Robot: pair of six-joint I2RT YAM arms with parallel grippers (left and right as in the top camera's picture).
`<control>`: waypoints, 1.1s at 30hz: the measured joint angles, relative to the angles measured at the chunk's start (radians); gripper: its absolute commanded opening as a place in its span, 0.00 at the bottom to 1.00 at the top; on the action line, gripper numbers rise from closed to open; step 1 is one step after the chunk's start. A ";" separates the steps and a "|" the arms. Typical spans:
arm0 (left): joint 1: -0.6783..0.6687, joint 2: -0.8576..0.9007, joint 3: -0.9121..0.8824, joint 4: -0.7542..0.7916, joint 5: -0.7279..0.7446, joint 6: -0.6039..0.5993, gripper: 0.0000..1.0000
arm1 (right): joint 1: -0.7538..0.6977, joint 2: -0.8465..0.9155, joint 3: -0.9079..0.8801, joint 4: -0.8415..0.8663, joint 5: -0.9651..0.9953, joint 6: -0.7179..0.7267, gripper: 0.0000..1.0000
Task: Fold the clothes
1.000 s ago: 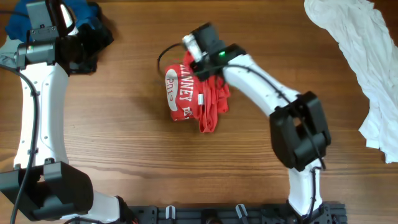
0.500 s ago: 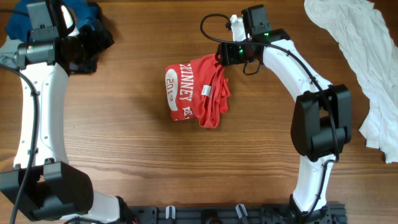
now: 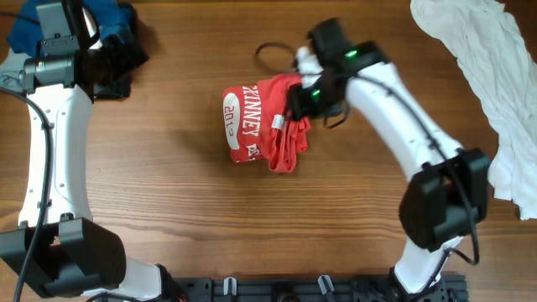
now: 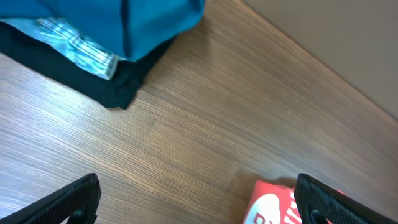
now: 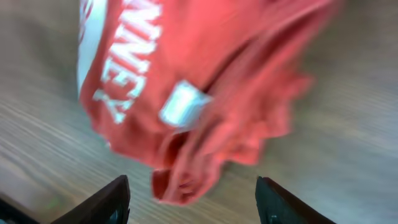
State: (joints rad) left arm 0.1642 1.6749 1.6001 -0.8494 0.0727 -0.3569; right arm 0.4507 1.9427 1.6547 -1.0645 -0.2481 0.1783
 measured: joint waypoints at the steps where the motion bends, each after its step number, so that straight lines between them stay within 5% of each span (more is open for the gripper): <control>1: 0.000 0.000 0.000 0.000 -0.006 0.000 1.00 | 0.029 0.000 -0.016 0.011 0.024 0.022 0.60; 8: 0.035 0.000 0.000 0.000 -0.024 0.000 1.00 | 0.114 0.002 -0.224 0.132 0.146 0.165 0.35; 16: 0.040 0.000 0.000 0.000 -0.027 0.000 1.00 | 0.114 0.002 -0.243 0.199 0.156 0.192 0.05; 24: 0.040 0.000 0.000 -0.013 -0.027 0.000 1.00 | 0.085 0.002 -0.242 0.156 0.156 0.222 0.04; 29: 0.040 0.000 0.000 -0.014 -0.027 0.000 1.00 | -0.089 -0.014 -0.240 0.087 0.132 0.236 0.04; 30: 0.040 0.000 0.000 -0.018 -0.027 0.000 1.00 | -0.114 -0.017 -0.240 0.079 0.124 0.234 0.06; 32: 0.040 0.000 0.000 -0.023 -0.027 0.000 1.00 | -0.145 -0.017 -0.240 0.071 0.117 0.216 0.50; 33: 0.040 0.000 0.000 -0.023 -0.027 0.000 1.00 | -0.151 -0.017 -0.240 0.066 0.117 0.210 0.63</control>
State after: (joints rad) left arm 0.2043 1.6749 1.6001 -0.8719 0.0456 -0.3565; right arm 0.2996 1.9259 1.4143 -0.9985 -0.1314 0.3882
